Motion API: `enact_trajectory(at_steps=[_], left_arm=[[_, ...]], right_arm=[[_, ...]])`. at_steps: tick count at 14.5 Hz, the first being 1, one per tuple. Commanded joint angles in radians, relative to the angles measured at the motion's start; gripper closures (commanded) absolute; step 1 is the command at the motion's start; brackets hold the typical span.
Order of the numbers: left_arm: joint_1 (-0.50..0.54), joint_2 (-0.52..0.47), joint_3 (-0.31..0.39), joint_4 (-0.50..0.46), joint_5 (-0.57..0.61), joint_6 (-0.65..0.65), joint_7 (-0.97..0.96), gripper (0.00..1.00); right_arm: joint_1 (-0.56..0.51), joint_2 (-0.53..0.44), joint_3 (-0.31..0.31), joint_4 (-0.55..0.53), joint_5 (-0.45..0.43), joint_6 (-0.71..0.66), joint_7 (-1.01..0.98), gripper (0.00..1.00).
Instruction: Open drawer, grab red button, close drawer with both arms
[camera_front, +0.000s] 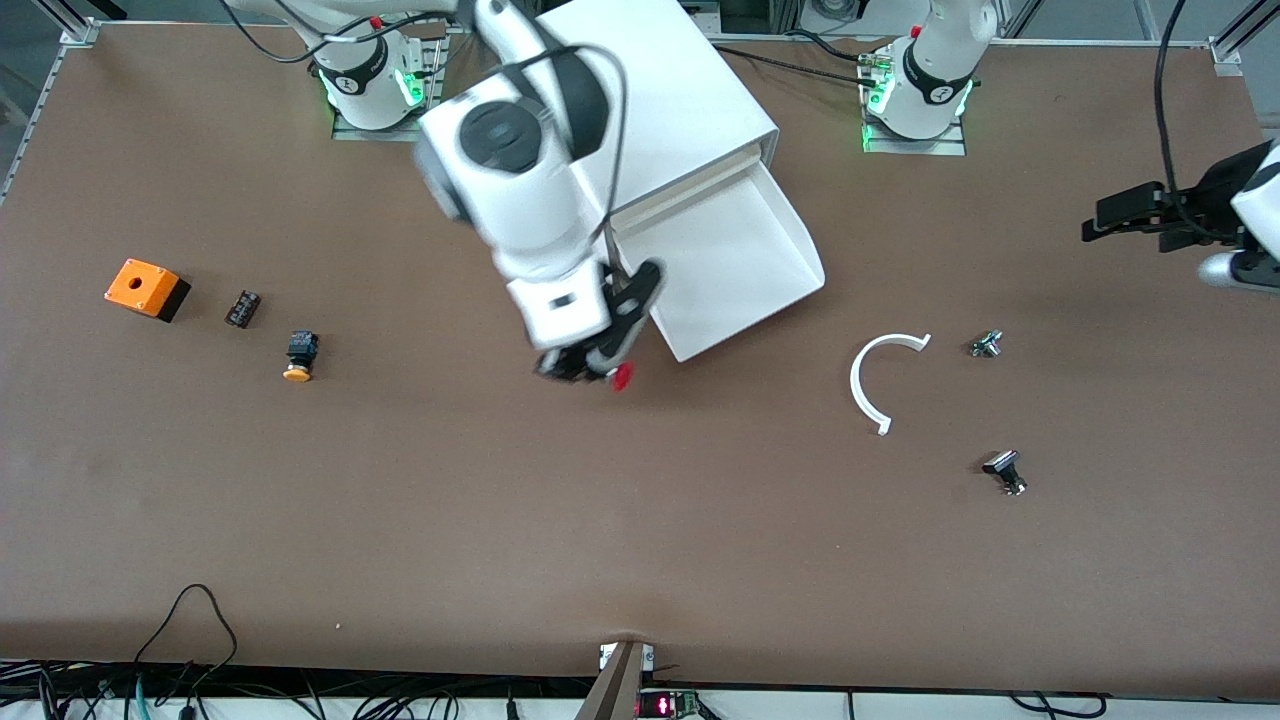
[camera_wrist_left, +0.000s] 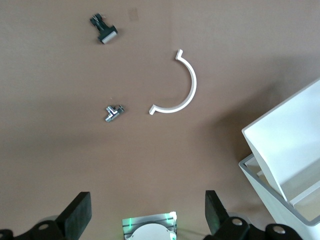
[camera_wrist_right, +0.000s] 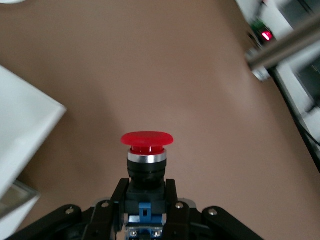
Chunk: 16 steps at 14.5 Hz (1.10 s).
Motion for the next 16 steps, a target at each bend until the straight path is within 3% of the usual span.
enact_trajectory(at_steps=[1, 6, 10, 13, 16], left_arm=[[0.007, 0.035, -0.003, 0.058, 0.023, -0.002, 0.009, 0.0], [-0.028, 0.053, -0.02, 0.068, 0.135, 0.027, 0.014, 0.0], [-0.036, 0.064, -0.02, 0.068, 0.153, 0.027, 0.015, 0.0], [-0.065, 0.066, -0.022, 0.068, 0.187, 0.058, 0.014, 0.0], [-0.079, 0.066, -0.022, 0.067, 0.199, 0.058, 0.015, 0.0]], right_arm=[[-0.101, -0.041, 0.019, -0.096, 0.088, -0.011, 0.007, 0.87], [-0.214, -0.055, 0.015, -0.234, 0.09, -0.078, 0.015, 0.87], [-0.326, -0.054, 0.015, -0.343, 0.076, -0.071, -0.01, 0.87], [-0.38, -0.054, 0.015, -0.444, 0.032, 0.03, -0.076, 0.86], [-0.38, -0.094, 0.015, -0.622, 0.033, 0.228, -0.082, 0.86]])
